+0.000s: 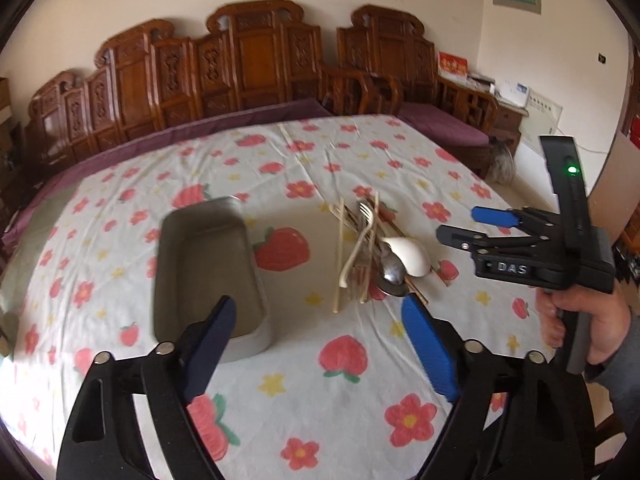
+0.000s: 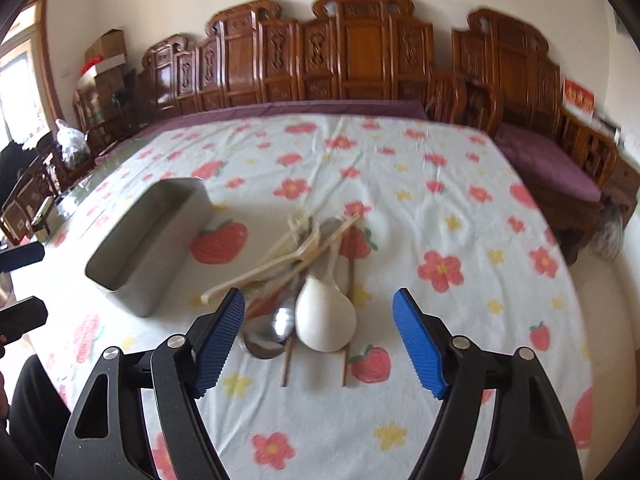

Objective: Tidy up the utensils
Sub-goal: 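Reach the left tool into the utensil pile and grasp a metal fork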

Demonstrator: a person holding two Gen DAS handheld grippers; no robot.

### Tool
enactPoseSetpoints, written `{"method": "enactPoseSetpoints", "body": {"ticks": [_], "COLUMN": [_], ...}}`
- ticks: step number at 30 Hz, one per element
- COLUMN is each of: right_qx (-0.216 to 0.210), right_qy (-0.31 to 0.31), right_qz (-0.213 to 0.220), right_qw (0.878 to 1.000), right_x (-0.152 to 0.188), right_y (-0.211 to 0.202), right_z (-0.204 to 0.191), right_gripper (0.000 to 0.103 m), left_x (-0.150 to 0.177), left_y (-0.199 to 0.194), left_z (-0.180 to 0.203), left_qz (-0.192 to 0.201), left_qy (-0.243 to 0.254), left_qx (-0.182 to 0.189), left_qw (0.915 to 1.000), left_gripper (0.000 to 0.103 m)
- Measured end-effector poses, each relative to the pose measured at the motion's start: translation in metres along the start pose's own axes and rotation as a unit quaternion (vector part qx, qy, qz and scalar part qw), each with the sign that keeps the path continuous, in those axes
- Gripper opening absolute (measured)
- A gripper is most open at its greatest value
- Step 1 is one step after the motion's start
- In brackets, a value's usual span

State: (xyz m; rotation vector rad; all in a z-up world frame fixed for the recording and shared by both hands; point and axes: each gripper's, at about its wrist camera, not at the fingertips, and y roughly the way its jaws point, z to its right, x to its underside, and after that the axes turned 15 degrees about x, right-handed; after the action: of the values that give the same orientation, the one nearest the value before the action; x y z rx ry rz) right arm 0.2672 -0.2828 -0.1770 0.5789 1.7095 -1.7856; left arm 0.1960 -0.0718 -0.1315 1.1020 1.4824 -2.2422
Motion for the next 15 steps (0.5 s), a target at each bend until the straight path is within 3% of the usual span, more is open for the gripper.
{"method": "enactPoseSetpoints", "body": {"ticks": [6, 11, 15], "right_qx": [-0.011, -0.007, -0.006], "right_qy": [0.011, 0.009, 0.017], "right_qz": [-0.023, -0.039, -0.046], "right_qw": [1.0, 0.999, 0.999], "right_x": [0.006, 0.009, 0.011], "right_y": [0.027, 0.04, 0.044], "right_z": [0.018, 0.026, 0.032], "right_gripper": [0.073, 0.073, 0.073], "left_x": [-0.01, -0.019, -0.023], "left_y": [0.046, 0.087, 0.116], "left_z": [0.006, 0.004, 0.0], "left_qz": [-0.039, -0.073, -0.097], "left_qy": [0.013, 0.007, 0.014], "left_qx": [0.01, 0.023, 0.018], "left_qw": [0.9991, 0.997, 0.995], "left_gripper": [0.064, 0.038, 0.034]}}
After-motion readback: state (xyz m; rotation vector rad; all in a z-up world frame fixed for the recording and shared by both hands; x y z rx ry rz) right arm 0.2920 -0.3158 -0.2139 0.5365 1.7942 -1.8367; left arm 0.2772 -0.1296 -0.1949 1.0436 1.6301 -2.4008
